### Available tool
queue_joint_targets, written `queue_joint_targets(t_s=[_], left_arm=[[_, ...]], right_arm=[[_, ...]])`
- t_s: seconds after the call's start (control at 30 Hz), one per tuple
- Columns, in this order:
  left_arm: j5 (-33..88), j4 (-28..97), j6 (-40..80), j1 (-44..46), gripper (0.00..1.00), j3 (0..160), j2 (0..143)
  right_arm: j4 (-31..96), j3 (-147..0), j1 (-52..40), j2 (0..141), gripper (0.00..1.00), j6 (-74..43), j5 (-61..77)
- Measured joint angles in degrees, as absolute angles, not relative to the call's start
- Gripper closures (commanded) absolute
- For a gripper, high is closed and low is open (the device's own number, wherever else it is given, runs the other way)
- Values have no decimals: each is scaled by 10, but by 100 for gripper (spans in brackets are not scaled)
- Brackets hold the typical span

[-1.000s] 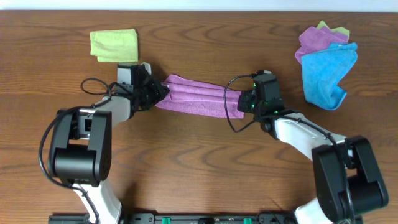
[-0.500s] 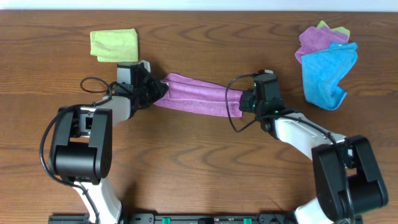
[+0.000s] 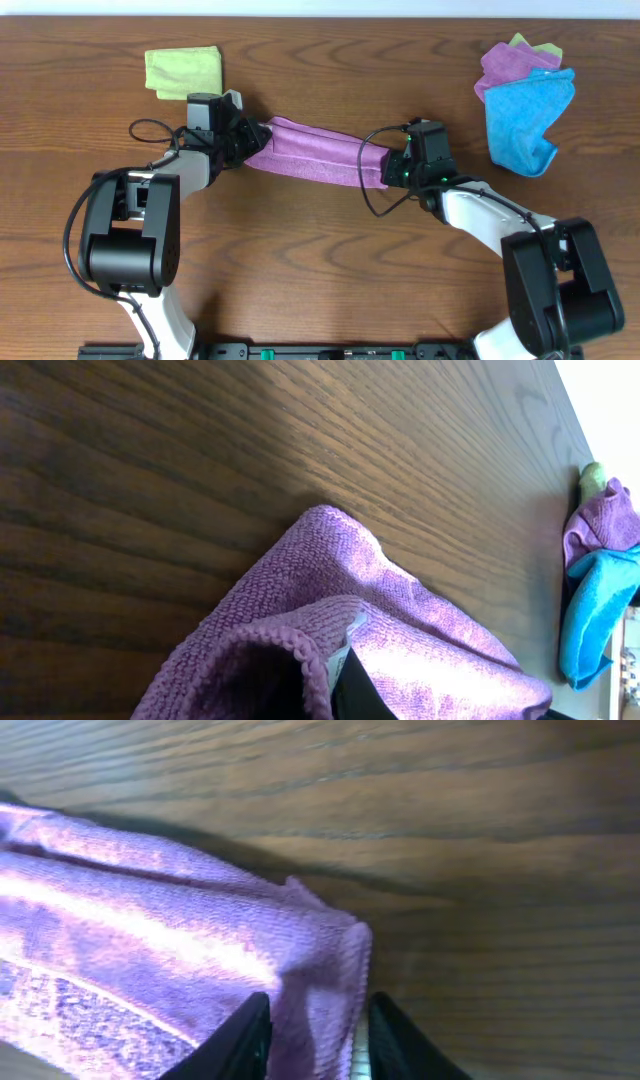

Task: Fold the cloth

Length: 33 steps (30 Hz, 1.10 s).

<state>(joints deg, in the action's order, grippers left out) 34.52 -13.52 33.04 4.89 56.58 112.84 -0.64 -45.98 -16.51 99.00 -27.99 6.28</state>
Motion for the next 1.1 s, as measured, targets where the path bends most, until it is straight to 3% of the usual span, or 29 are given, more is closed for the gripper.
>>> queue_joint_targets(t_s=[0.47, 0.83, 1.1], left_arm=[[345, -135, 330, 49, 94, 566, 1128], [345, -135, 330, 49, 94, 566, 1128], [353, -135, 330, 49, 94, 570, 1128]], right_arm=[[-8, -460, -165, 990, 71, -315, 81], [-39, -460, -165, 1009, 99, -334, 82], [-50, -460, -165, 1009, 99, -335, 82]])
